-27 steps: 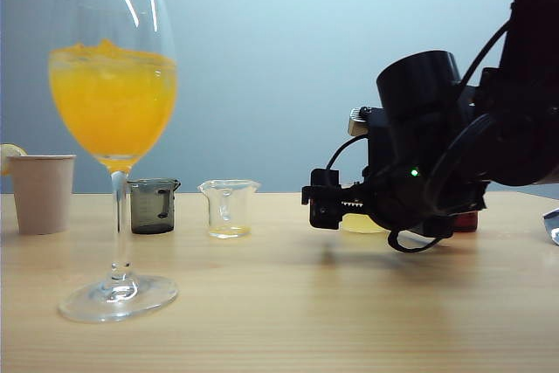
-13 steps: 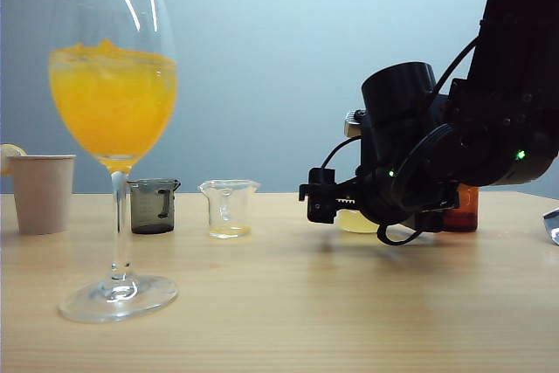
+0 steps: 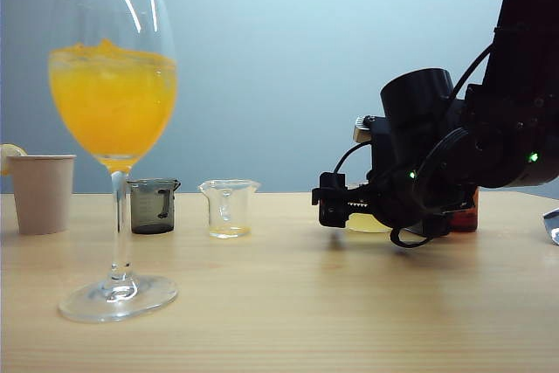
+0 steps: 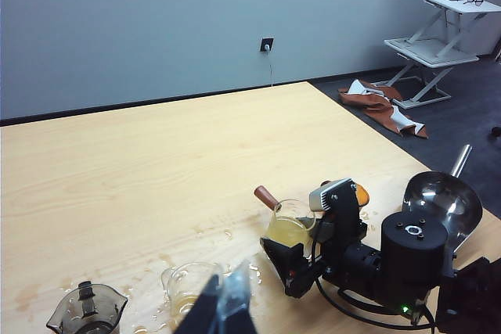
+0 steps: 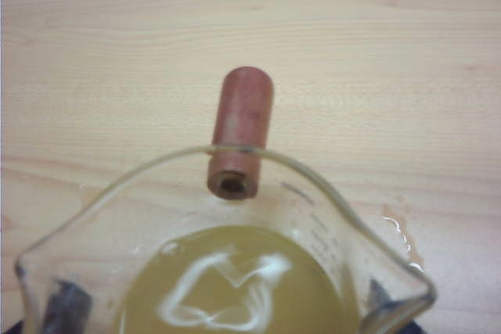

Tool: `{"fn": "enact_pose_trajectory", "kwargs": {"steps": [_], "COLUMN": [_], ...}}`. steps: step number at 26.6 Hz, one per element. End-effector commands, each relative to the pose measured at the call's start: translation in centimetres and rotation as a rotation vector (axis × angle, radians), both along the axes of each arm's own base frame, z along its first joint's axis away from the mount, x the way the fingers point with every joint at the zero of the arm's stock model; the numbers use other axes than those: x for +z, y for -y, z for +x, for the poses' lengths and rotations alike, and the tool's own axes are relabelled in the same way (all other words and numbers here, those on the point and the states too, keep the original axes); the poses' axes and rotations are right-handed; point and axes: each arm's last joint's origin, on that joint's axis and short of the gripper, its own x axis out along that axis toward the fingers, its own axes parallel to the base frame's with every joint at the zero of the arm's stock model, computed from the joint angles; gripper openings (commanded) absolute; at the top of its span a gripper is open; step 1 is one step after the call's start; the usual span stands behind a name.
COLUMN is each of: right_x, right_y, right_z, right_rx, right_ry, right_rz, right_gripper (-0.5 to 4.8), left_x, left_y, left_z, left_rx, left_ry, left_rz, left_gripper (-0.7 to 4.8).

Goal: Pick up the third measuring cup from the left, pour the pineapple juice inside into the goblet, and finally put the measuring cup back in its original place.

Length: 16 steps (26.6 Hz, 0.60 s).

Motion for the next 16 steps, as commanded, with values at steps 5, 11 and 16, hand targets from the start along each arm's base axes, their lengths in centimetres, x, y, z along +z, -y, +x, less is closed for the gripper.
{"fn": "enact_pose_trajectory", "kwargs": {"steps": [5,11,16], "right_x": [0.24,0.24,0.24], "right_y": [-0.23,-0.15,-0.16], "right_z": [0.11,0.15,0.15], "right_rx": [0.063,0.064,0.074], "right_ry": [0.018,0.02,0.025], "right_rz": [-0.005,-0.013,-0.036], "right_gripper": [4.79,4.79,4.79], "left_x": [0.33,0.33,0.32], "left_y": [-0.02,-0.02,-0.02], "left_z": [-0.07,-0.07,-0.07], "left_rx": [-0.005,-0.005,-0.005], "left_ry": [0.018,0.017,0.017], "left_rz": [-0.009,-0.008,-0.008], "left_gripper": [-0.05,-0.05,-0.05]}}
